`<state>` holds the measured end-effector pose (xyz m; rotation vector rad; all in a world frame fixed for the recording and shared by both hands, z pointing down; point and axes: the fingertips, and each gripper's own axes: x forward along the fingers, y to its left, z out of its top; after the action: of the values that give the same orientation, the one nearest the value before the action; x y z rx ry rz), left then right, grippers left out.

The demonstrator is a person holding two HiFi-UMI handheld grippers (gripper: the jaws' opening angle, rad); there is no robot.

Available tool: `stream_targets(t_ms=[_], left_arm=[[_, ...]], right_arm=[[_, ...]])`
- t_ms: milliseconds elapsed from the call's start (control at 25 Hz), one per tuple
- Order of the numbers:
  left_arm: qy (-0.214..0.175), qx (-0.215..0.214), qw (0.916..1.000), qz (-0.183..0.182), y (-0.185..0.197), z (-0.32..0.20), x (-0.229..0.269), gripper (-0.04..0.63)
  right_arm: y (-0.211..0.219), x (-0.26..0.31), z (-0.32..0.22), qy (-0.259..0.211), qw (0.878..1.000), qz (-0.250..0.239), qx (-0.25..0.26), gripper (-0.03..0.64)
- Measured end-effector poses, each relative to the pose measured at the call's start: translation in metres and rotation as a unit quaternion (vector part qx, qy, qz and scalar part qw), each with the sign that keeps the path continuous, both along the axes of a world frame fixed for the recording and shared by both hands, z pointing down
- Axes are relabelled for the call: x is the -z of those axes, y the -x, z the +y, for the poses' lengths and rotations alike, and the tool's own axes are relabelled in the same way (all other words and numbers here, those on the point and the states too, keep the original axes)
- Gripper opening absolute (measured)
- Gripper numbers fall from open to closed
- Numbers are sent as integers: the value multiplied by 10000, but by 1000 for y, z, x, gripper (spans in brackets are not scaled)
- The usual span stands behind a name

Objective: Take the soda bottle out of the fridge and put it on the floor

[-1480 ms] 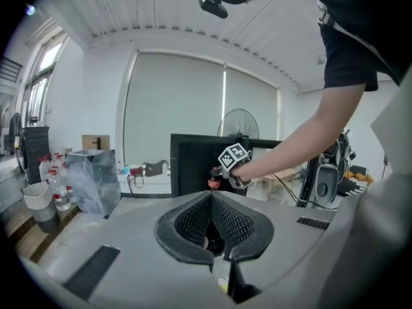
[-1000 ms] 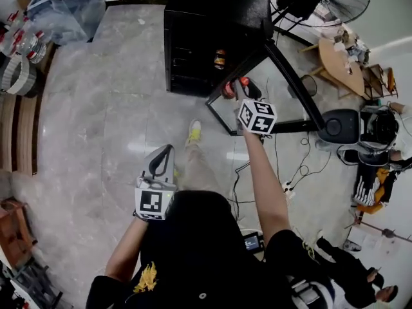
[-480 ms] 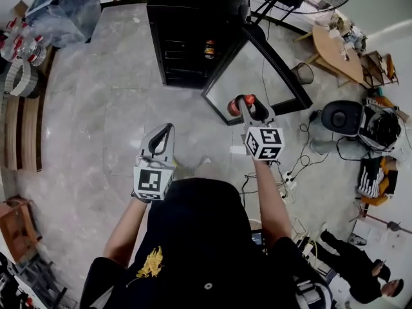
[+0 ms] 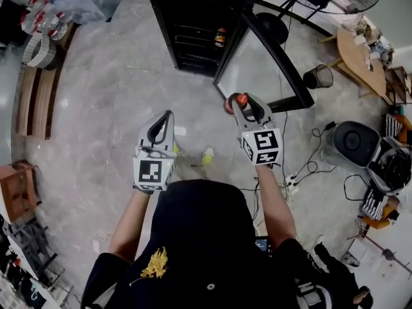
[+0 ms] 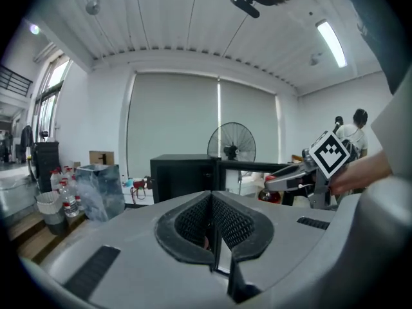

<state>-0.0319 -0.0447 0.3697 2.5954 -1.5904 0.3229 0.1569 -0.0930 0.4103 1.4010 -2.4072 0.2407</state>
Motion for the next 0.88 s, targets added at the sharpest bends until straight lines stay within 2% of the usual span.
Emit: stream_targets(t_ms=[320,640,880], left_arm=[[79,132,9999,-6,1,10,-6,18],[168,-438,9988,-108,-15,3,-39,18],[474,-945,9943,-134,-48,8,-88,18]], right_arm=[[10,-5,6,53,9996,99,255,127],[14,-58,10,315,9990,259,197,127],[-1,-135,39,912,9951,389,48,127]])
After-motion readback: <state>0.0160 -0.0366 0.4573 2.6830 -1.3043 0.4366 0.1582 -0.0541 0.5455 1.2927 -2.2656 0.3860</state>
